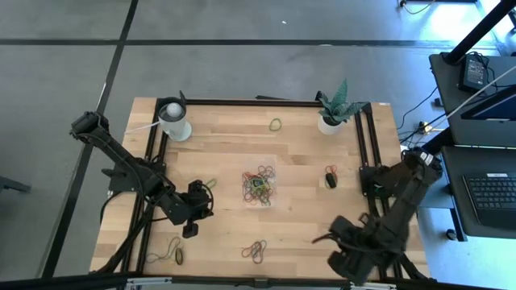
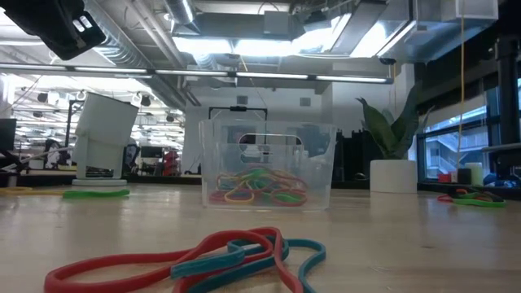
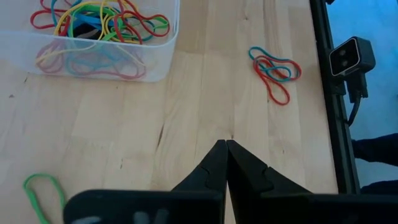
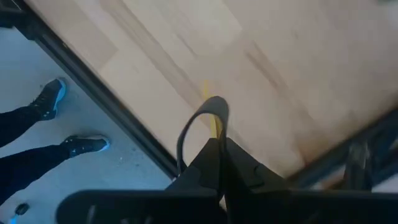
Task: Pick and place rubber bands into bin
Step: Put the black rubber band into the transparent bin
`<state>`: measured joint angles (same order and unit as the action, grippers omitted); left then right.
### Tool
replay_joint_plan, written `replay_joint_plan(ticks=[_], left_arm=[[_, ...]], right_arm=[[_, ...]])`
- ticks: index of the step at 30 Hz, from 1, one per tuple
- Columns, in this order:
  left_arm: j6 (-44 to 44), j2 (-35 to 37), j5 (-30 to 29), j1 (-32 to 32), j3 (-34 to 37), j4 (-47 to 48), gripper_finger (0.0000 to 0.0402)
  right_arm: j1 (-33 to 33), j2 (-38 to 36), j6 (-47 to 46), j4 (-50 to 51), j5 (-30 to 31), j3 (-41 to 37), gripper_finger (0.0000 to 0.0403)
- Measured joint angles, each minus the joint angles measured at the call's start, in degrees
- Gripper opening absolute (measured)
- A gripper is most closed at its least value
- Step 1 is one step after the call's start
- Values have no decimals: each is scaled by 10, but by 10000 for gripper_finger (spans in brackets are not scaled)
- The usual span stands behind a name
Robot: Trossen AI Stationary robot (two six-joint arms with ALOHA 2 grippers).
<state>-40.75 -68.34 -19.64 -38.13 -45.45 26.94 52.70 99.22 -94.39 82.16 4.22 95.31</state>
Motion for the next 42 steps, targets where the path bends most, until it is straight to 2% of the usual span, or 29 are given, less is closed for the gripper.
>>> replay_joint_plan(ticks=[6, 12, 20, 29, 37, 42], left_arm=[[0, 0, -4, 0, 0, -2, 3], [-5, 0, -8, 0, 0, -2, 3], [-14, 0, -10, 0, 0, -2, 4], [-15, 0, -10, 0, 0, -2, 4], [-12, 0, -13, 0, 0, -2, 4], [-2, 0, -13, 0, 0, -2, 4]], right_arm=[[43, 0, -70, 8, 5, 0, 21], [48, 0, -73, 8, 7, 0, 34], [48, 0, -59, 17, 18, -1, 5], [42, 12, -66, 16, 30, -1, 4], [42, 67, -147, 16, 14, -1, 62], [47, 103, -166, 6, -48, -1, 99]])
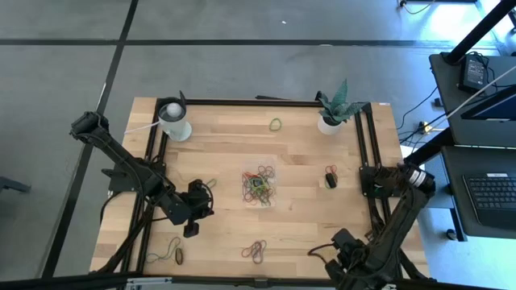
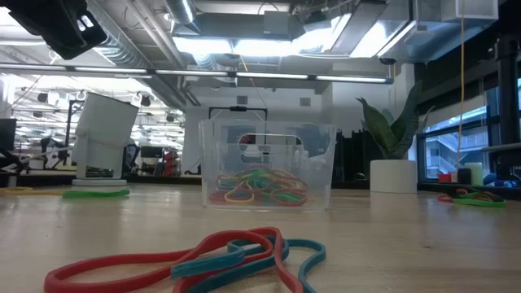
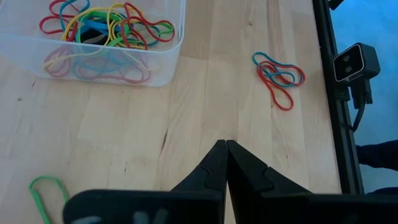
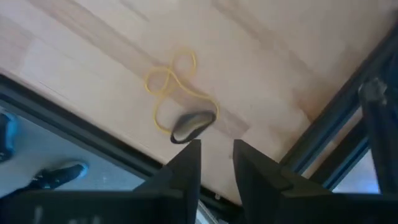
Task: Pick and place rubber bands into bin
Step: Put the black rubber band into the transparent bin
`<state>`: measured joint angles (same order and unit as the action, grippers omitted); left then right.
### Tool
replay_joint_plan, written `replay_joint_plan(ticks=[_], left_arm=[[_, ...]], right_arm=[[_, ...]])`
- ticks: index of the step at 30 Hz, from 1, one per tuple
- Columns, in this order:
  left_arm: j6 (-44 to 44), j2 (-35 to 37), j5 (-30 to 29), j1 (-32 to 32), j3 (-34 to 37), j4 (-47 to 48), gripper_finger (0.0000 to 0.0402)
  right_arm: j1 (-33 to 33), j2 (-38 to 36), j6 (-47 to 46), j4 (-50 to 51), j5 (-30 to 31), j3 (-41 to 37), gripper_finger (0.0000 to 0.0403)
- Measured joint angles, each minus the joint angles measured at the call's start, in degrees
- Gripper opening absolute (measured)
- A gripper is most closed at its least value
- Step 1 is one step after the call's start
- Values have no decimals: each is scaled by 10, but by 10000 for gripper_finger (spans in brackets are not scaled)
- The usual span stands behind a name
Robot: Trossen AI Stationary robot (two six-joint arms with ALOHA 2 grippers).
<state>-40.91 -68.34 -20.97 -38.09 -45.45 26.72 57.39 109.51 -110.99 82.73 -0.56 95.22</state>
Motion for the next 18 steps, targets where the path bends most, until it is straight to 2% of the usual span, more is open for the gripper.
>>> replay_joint_plan(ticks=[10, 18], left_arm=[[1, 0, 0, 0, 0, 0, 4], [-1, 0, 0, 0, 0, 0, 4]], right_arm=[[41, 28, -101, -20, -10, -10, 110], [51, 28, -127, -191, -37, -130, 110]])
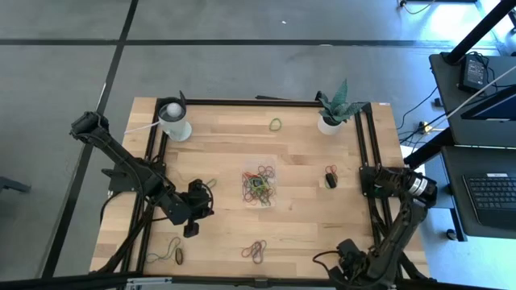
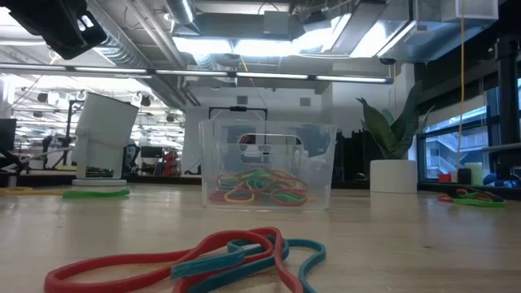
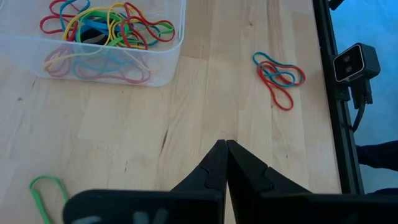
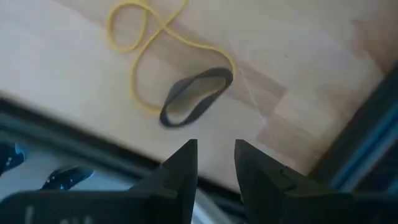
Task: Pick and place rubber bands into bin
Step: Put the black rubber band into the transparent bin
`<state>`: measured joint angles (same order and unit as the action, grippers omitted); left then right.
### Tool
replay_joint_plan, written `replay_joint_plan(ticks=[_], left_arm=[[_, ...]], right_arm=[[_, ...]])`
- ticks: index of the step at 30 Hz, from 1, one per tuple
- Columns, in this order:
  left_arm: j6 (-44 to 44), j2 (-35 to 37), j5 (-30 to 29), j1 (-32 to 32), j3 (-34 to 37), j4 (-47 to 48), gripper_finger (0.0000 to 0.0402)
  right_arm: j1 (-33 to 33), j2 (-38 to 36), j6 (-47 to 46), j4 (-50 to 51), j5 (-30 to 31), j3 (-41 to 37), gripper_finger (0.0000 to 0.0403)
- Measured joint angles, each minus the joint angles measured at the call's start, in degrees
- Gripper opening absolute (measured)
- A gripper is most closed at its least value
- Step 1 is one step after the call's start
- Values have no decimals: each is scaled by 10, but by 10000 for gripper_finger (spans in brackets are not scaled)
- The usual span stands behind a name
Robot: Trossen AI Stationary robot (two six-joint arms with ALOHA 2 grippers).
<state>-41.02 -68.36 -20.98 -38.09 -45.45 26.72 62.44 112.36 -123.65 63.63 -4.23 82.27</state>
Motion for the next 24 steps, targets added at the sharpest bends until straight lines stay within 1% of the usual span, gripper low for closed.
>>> replay_joint_plan(ticks=[4, 8, 12, 14, 17, 21, 24], left_arm=[[-2, 0, 0, 0, 0, 0, 4], [-4, 0, 0, 0, 0, 0, 4], [-13, 0, 1, 0, 0, 0, 4], [-12, 0, 1, 0, 0, 0, 4], [1, 0, 0, 1, 0, 0, 4], [4, 0, 0, 7, 0, 0, 4], [3, 0, 0, 15, 0, 0, 4]], right_arm=[[0, 0, -6, -77, 0, -47, 110], [0, 0, -6, -120, -1, -68, 110], [0, -1, -6, -118, -28, -58, 110], [0, -7, -6, -119, -31, -50, 110], [0, -22, -7, -116, -21, -44, 110], [0, -36, -19, -89, 15, -43, 110], [-1, -36, -19, -58, 16, -44, 110]])
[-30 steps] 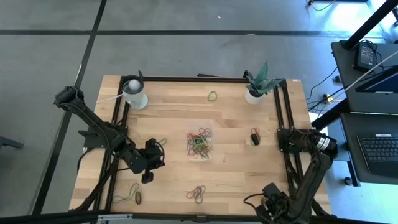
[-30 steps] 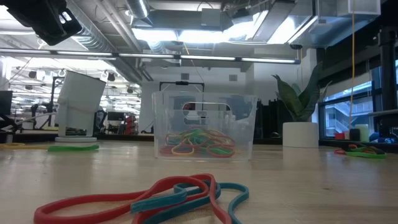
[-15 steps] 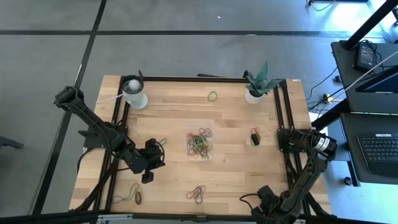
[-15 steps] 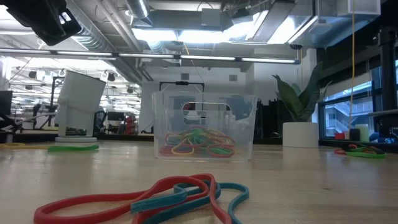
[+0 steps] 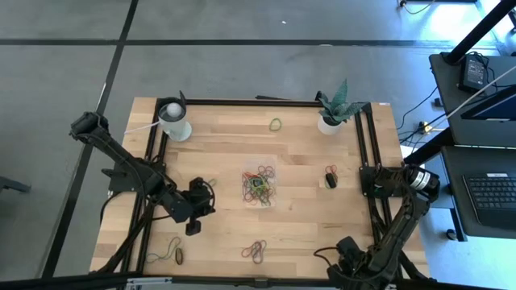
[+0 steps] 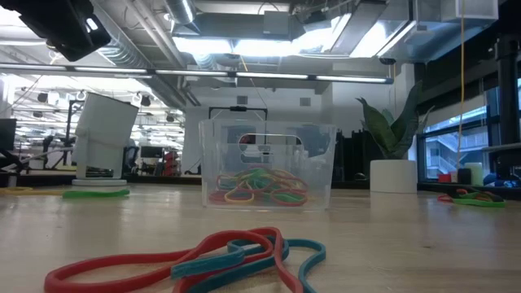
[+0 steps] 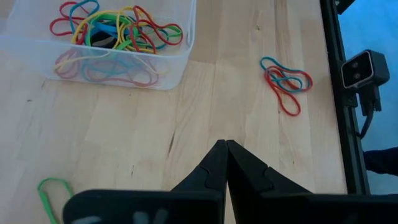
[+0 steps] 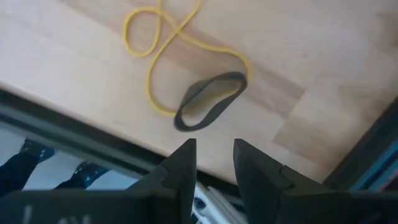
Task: Pick and place rubber bands into bin
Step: Put the black rubber band into the transparent bin
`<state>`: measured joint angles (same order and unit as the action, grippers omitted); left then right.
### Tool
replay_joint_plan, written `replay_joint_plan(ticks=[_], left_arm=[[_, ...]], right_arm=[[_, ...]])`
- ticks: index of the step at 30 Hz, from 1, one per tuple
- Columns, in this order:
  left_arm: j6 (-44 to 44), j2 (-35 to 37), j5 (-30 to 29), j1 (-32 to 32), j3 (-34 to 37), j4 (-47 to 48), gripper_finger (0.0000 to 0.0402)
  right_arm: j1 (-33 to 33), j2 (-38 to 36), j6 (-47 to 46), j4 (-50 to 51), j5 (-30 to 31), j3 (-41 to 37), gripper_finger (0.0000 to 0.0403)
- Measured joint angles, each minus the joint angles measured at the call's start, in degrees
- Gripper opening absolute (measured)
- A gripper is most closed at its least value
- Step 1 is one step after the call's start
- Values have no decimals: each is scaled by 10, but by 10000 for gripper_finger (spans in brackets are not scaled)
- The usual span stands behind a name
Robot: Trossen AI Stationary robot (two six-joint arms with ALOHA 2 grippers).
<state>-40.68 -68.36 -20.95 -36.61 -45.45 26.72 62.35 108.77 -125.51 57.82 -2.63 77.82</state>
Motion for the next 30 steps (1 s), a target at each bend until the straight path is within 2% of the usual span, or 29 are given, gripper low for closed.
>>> replay_joint_plan(ticks=[6, 14, 18, 21, 25, 30], left_arm=[[0, 0, 1, 9, 0, 0, 4], [8, 0, 2, 9, 0, 0, 4], [10, 0, 2, 9, 0, 0, 4], [10, 0, 2, 9, 0, 0, 4], [11, 0, 2, 9, 0, 1, 4], [52, 0, 4, 9, 0, 1, 4]], right_arm=[[-1, 0, 0, -16, 0, -29, 110], [-7, -3, -5, -176, 4, -116, 110], [-13, -4, 0, -187, -1, -124, 109], [-17, -2, 20, -183, -3, -119, 84], [-18, 0, 43, -180, 0, -105, 14], [-18, 2, 45, -117, 0, -57, 6]])
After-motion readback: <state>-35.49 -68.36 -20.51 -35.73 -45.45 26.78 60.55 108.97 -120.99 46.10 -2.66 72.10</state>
